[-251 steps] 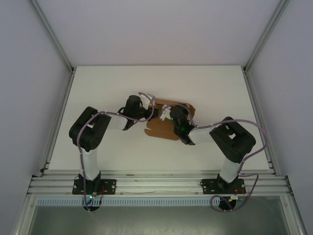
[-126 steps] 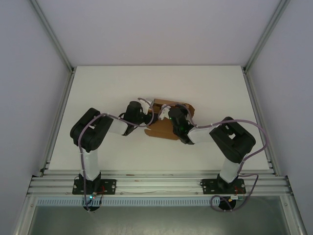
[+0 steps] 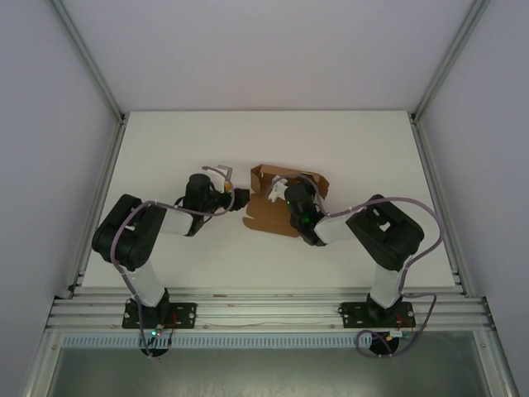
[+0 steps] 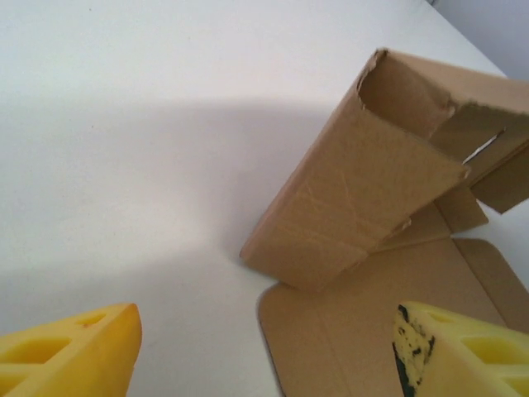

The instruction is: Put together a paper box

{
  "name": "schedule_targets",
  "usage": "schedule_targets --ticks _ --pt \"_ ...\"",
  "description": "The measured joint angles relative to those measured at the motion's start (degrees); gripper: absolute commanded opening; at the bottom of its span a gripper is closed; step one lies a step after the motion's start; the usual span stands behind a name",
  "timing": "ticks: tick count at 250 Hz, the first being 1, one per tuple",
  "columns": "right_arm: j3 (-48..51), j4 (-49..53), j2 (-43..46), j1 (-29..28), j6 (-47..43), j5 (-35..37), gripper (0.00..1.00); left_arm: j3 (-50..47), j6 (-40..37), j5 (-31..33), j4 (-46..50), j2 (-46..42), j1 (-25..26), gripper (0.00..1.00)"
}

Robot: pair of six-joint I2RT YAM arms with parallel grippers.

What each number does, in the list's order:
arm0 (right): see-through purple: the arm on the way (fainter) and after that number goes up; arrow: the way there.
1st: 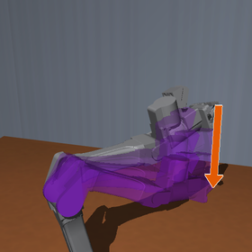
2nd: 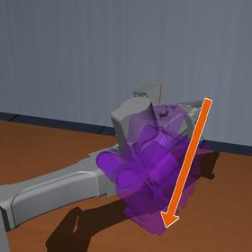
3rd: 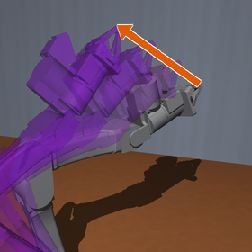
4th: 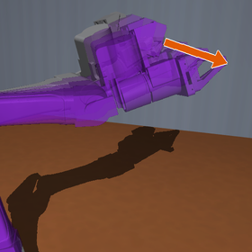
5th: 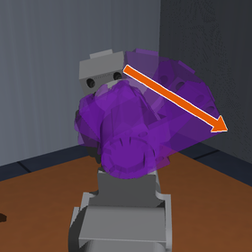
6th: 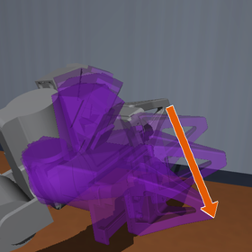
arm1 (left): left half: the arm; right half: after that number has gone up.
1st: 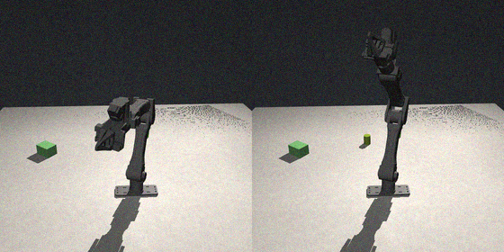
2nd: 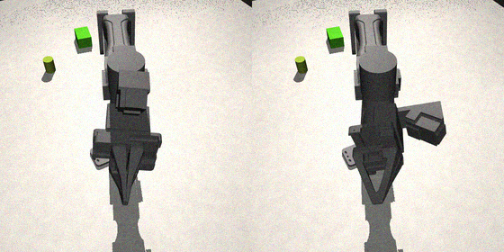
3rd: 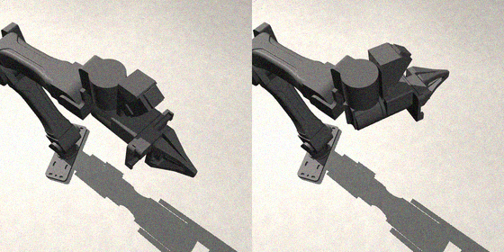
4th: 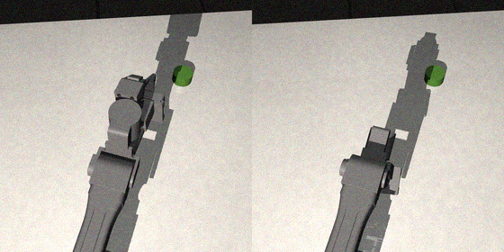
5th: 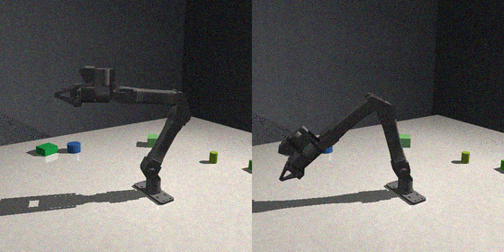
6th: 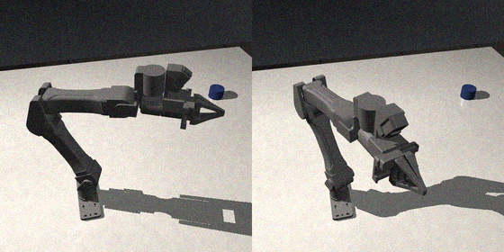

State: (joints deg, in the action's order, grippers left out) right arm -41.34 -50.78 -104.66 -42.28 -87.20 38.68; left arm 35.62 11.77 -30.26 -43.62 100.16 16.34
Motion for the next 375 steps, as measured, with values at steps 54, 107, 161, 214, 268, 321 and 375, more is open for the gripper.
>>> schedule_targets --ticks 54,107,161,214,268,321,375 --pt "0.0 -4.61 -2.67 -0.33 -2.6 0.68 0.0 8.66 -1.01 -5.4 1.36 5.42 -0.37 0.63" --pt "-0.02 -4.48 -2.69 -0.33 -2.19 0.79 0.0 12.46 -3.1 -9.05 4.39 8.0 -0.2 0.49" --pt "-0.81 -2.78 -2.69 -0.33 -0.44 0.81 0.0 14.64 -3.98 -11.28 6.19 10.95 1.97 0.44" --pt "-1.01 -1.2 -2.49 -0.33 1.07 1.29 0.0 16.5 -3.52 -8.0 7.08 12.28 4.04 0.26" --pt "-1.51 1.31 -1.99 -0.55 3.58 1.46 0.0 17.57 -2.19 1.6 7.34 12.7 6.91 0.42" --pt "-1.55 4.22 -0.79 -0.68 6.47 1.66 0.0 18.58 -1.6 4.66 7.43 13.57 7.63 0.23" --pt "-1.75 6.21 -0.33 -0.7 9.09 2.19 0.0 19.56 -1.75 13.44 8.68 13.62 10.03 0.21"
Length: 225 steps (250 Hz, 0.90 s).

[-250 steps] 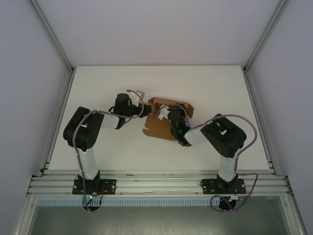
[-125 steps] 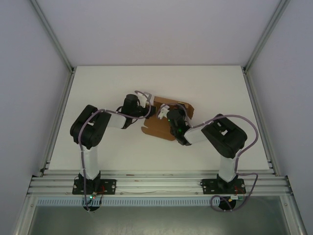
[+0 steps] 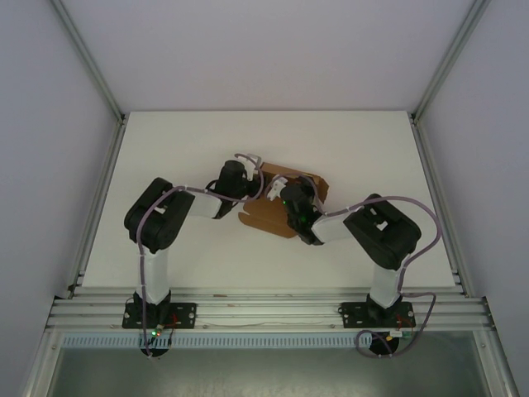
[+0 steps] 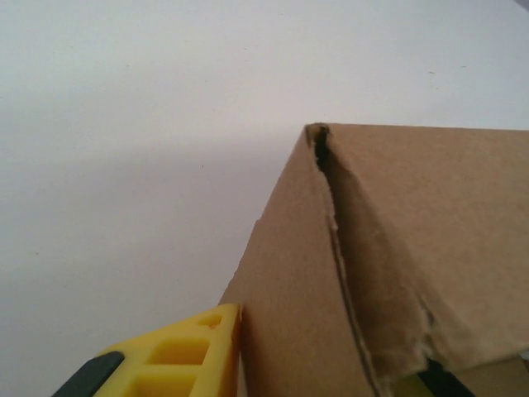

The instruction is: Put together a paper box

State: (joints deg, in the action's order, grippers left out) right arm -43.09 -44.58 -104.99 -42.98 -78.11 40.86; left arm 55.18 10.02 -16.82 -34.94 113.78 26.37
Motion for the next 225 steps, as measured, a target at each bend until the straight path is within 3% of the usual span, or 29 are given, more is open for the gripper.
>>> schedule_targets --ticks 20,48,109,146,170,225 --pt "-0.02 1.22 0.46 -0.07 1.68 0.37 0.05 0.2 -0.02 2.93 0.33 0.0 1.25 0.19" --pt "-0.02 3.34 1.25 -0.37 4.57 0.79 0.11 0.2 -1.11 5.49 0.44 0.0 2.14 0.09" --pt "-0.04 19.43 9.88 -1.11 18.56 -2.64 0.52 -4.92 -4.87 6.49 -7.52 -0.2 3.5 0.0" --pt "-0.55 35.04 22.69 -1.11 31.89 -11.45 0.77 -7.23 -6.99 5.35 -9.84 -1.05 3.65 0.0" --pt "-0.61 42.21 31.12 -1.11 39.6 -19.69 0.86 -7.65 -7.63 4.5 -9.81 -1.4 3.65 0.0" --pt "-0.74 45.64 40.52 3.17 54.97 -34.69 0.91 -10.01 -10.69 3.3 -8.13 -4.07 5.95 0.0"
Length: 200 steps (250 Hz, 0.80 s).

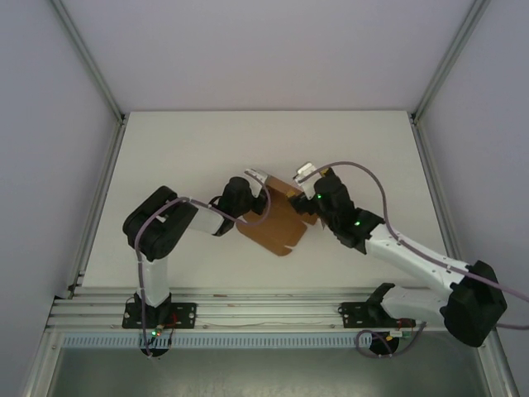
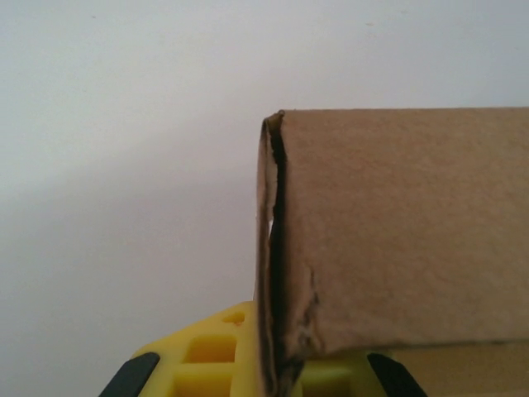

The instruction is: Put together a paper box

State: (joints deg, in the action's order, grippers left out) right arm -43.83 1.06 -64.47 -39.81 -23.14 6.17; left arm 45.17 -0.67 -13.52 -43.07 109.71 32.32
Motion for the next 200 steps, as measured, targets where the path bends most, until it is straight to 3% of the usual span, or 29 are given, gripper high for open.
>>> schedule_targets --ticks 35,92,138,183,200 --pt "-4.11 2.84 -3.04 4.39 6.84 -5.97 0.89 -0.76 -0.98 -1.29 1.09 -1.11 1.09 0.0" --pt "-14.78 8.07 -17.4 5.01 11.08 -10.23 0.79 -0.76 -0.98 -2.34 1.73 -1.4 1.09 0.0" --pt "-17.44 11.02 -25.16 7.34 13.38 -12.55 0.74 -0.76 -0.98 -2.56 1.73 -1.4 1.09 0.02" --pt "-17.68 11.23 -27.43 8.7 14.58 -14.95 0.68 -0.76 -0.94 -2.27 1.75 -1.4 1.07 0.08" --pt "-17.64 11.15 -27.58 8.7 14.6 -15.43 0.67 -0.79 -0.87 -2.1 1.68 -1.4 1.07 0.16"
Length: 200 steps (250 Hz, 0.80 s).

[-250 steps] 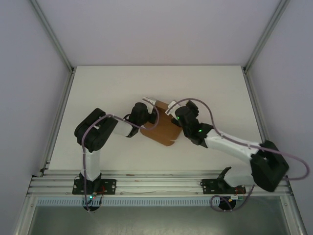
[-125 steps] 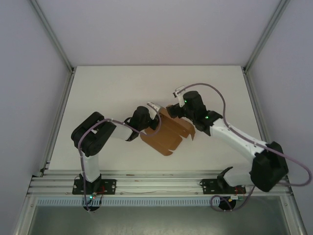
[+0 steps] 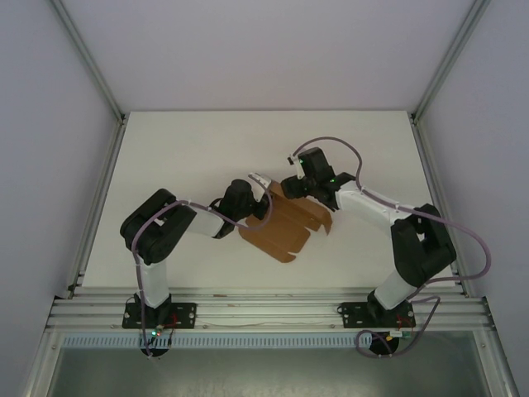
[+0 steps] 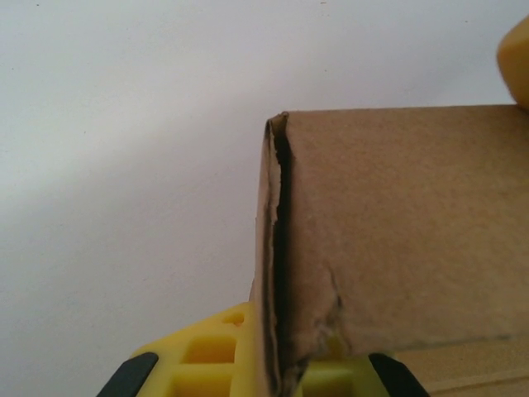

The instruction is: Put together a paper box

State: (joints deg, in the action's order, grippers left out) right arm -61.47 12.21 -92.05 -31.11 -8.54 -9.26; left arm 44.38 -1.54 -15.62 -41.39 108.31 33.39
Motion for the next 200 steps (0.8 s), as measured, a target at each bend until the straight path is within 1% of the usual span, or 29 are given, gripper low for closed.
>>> schedule_targets --ticks 4,12,70,118,124,131,142,181,200 --pt "0.07 -0.07 0.0 0.0 -0.04 -0.09 0.67 0.0 -0.07 0.0 -0.02 0.0 0.0 0.18" --pt "0.26 -0.44 0.0 0.04 -0.02 -0.26 0.66 -0.02 0.07 -0.02 -0.04 0.0 0.0 0.19" --pt "1.14 -2.36 0.0 0.04 -0.24 -1.55 0.66 -0.22 1.03 0.37 -0.31 0.09 0.0 0.19" --pt "1.14 -2.58 -0.17 0.04 -0.22 -2.58 0.65 2.45 1.77 1.53 -0.87 3.1 0.0 0.21" --pt "1.14 -2.6 -0.22 0.04 -0.2 -2.58 0.65 2.84 1.92 1.53 -0.92 3.56 0.0 0.19" --pt "1.14 -2.67 -0.26 0.04 -0.17 -2.6 0.64 3.17 2.1 1.53 -0.94 3.93 0.0 0.14" --pt "1.14 -2.78 -0.35 0.04 0.04 -2.58 0.63 3.56 2.34 1.57 -1.33 4.42 0.0 0.0" --pt "1.11 -2.82 -0.42 0.04 1.09 -2.54 0.63 3.78 2.84 2.67 -2.69 5.11 -0.09 0.0" --pt "1.11 -2.86 -0.46 0.04 2.16 -2.32 0.64 3.72 3.04 3.41 -3.06 5.2 -0.09 0.0"
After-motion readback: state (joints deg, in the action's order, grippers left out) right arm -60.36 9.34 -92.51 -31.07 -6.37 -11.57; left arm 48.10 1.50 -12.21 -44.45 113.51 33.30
